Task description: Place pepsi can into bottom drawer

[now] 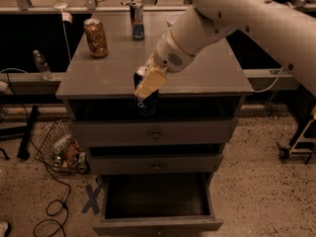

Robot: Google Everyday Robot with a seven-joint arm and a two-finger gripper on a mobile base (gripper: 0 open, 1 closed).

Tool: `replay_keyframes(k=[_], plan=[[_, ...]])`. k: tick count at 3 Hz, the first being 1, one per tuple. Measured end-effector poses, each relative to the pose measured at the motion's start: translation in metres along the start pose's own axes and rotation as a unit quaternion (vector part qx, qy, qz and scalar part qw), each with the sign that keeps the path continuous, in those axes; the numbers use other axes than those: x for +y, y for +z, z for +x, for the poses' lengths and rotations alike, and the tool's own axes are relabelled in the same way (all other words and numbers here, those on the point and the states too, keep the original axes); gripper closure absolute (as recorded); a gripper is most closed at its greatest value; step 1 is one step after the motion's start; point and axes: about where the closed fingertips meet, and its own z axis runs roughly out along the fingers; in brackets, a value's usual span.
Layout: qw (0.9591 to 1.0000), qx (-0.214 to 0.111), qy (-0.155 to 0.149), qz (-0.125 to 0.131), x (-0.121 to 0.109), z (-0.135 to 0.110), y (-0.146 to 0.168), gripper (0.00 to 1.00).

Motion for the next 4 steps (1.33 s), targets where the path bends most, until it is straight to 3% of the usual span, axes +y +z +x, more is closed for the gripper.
replay_keyframes(k=[1, 2, 4], plan=[[0.9999, 0.007, 0.011, 0.004, 0.007, 0.01, 0.005, 1.0], [0.9977, 0.022, 0.058, 0.028, 0.031, 0.046, 0.016, 1.0], [0.9874, 0.056, 0.127, 0.077, 0.06, 0.11, 0.047, 1.0]])
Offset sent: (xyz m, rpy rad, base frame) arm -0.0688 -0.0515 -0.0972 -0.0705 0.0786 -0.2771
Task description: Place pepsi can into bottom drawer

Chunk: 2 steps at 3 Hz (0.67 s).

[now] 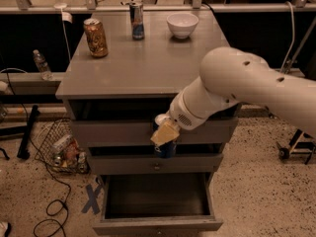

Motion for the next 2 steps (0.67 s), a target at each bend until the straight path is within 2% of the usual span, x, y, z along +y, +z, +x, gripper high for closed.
replay_keyframes(k=[1, 2], plan=[[0.9982, -0.004, 0.052, 0.029, 0.0067, 0.0287, 0.0345, 1.0], [0.9984, -0.007, 0.046, 0.031, 0.0052, 0.024, 0.0311, 1.0]])
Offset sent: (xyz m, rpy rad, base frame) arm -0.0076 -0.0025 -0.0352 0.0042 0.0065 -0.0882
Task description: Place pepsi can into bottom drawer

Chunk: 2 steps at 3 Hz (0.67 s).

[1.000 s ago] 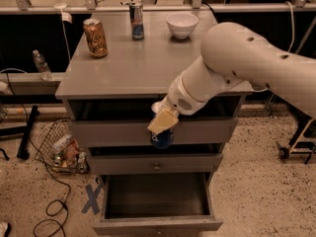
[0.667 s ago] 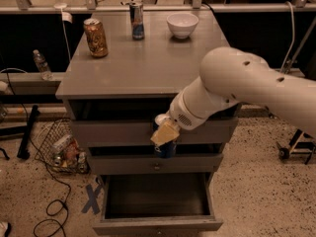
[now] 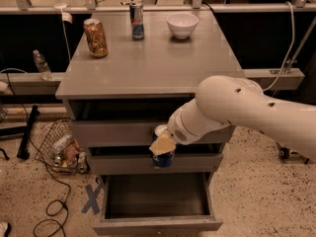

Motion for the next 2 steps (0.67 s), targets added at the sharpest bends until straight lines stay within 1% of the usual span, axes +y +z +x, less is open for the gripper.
replay_keyframes(k=[1, 2], plan=[[0.9999, 0.005, 0.011, 0.011, -0.001, 0.005, 0.002, 1.0], [0.9983, 0.02, 0.047, 0.027, -0.005, 0.025, 0.019, 1.0]])
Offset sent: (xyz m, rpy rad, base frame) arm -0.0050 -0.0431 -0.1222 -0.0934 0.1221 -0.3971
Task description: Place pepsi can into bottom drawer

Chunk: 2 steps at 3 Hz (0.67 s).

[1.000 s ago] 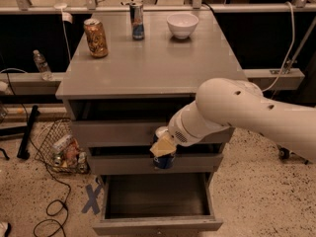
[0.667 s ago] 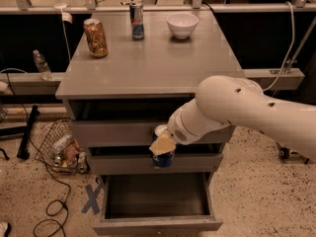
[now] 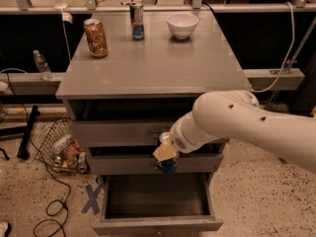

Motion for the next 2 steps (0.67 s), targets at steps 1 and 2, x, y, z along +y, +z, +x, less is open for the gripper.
replay_keyframes(k=[1, 2], plan=[[0.9979, 0.04, 0.019, 0.047, -0.013, 0.054, 0.053, 1.0], [0.9954, 0.059, 0.029, 0.07, -0.024, 0.081, 0.077, 1.0]])
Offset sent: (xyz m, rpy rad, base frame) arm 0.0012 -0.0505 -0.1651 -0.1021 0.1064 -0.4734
